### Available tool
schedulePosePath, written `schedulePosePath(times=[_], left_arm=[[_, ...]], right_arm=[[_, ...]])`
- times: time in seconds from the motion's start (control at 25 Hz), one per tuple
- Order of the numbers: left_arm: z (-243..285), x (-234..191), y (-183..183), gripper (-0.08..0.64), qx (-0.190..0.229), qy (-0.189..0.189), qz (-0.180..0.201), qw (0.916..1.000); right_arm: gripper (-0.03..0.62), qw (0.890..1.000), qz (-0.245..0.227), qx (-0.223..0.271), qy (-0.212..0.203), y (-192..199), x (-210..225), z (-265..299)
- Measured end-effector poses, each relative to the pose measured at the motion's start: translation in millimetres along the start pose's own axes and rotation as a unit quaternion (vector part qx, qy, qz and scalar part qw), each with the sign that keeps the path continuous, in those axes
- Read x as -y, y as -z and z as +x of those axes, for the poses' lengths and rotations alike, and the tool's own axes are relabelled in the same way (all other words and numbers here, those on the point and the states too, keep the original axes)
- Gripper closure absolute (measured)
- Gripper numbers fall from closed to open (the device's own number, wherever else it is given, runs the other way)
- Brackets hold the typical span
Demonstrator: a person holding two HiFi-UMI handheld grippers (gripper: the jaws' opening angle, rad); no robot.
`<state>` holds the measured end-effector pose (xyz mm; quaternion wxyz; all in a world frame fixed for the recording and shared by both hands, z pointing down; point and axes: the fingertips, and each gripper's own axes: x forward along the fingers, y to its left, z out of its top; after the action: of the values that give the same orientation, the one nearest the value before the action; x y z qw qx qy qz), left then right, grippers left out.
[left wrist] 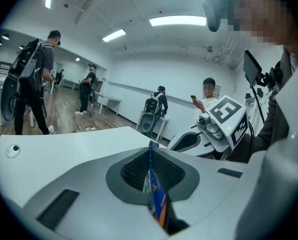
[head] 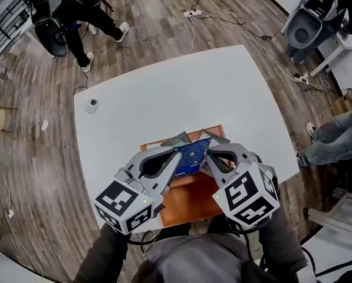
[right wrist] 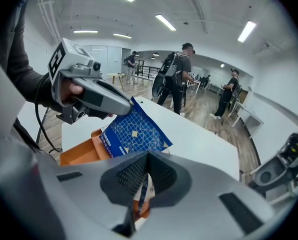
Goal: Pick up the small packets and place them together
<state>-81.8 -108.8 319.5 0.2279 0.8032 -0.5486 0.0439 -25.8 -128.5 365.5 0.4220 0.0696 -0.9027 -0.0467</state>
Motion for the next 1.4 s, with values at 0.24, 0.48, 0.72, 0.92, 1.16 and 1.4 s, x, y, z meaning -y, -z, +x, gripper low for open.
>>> schedulePosePath(times=[0.24,0.48,0.72,0.92,1.16,1.4], left_arm=[[0,-8,0,0.52,0.017,0.008,-0.028,0.9994],[-7,-20,-5,0.511,0.032,-0.01,-0.035,0.9988],[-12,-14,-14,0.511,0.043,-0.022,-0.016,0.9987],[-18,-13,-13,0.511,0.054,-0.025,-0.017,0.9981],[-24,-8,-13,0.511,0.06,-0.02,-0.019,0.9978],[-29,-6,-16,0.511,0.066,-0.023,-0.02,0.9973]], right_arm=[[0.589,1.0,0.009,-0.007,-0.014,6,4,14],[0.589,1.0,0.02,-0.009,-0.015,6,9,23],[0.588,0.999,0.029,-0.011,-0.012,5,12,25],[0.576,0.999,0.033,-0.009,-0.007,7,10,26],[0.518,0.999,0.04,0.002,-0.007,3,8,22],[0.492,0.999,0.043,0.019,0.0,-2,10,15]])
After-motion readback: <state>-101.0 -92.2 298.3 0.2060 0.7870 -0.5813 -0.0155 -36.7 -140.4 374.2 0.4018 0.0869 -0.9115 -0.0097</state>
